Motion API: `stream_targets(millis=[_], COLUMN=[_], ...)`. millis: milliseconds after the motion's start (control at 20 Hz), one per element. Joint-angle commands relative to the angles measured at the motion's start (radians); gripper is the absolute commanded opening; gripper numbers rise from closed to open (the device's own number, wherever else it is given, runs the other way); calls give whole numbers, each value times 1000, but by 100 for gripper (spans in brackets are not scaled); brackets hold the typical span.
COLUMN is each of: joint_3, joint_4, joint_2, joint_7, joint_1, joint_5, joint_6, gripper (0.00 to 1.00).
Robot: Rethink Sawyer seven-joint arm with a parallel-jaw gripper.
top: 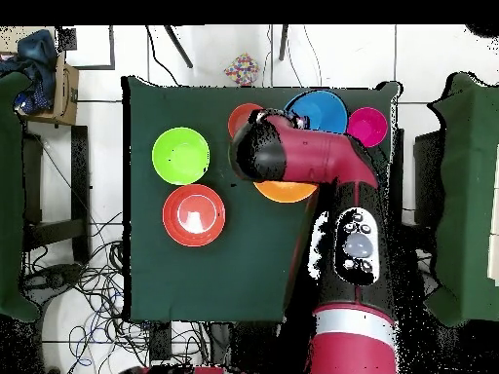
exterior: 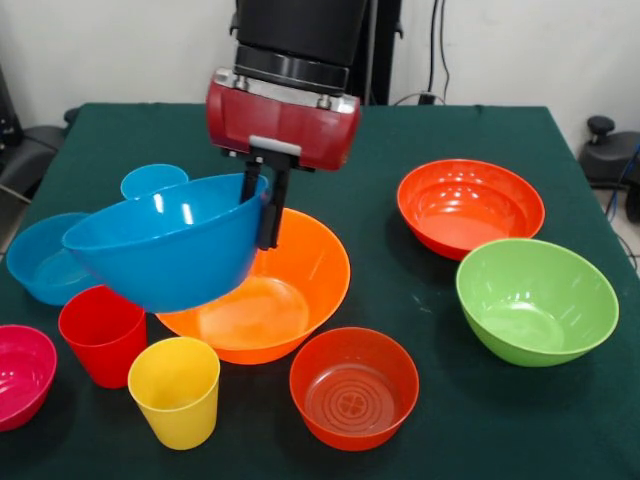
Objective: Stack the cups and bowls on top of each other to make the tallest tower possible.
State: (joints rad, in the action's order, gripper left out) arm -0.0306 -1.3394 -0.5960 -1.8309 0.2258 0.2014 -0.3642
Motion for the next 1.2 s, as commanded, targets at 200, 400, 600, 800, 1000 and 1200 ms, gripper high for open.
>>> stream_targets(millis=[200, 400, 600, 800, 1000, 1200], joint_3=[-33, -53, -78, -93, -103, -106], joint_4=[-58, -45, -47, -57, -63, -72], joint_2=[50, 66, 88, 107, 121, 125], joint_7=[-168, -177, -183, -179, -173, -158], joint_1=[-87, -120, -153, -166, -174, -175], joint_5=[11, -3, -2, 4, 8, 4], joint_6=[54, 50, 72, 108, 140, 156], gripper=[0, 0, 0, 0, 0, 0])
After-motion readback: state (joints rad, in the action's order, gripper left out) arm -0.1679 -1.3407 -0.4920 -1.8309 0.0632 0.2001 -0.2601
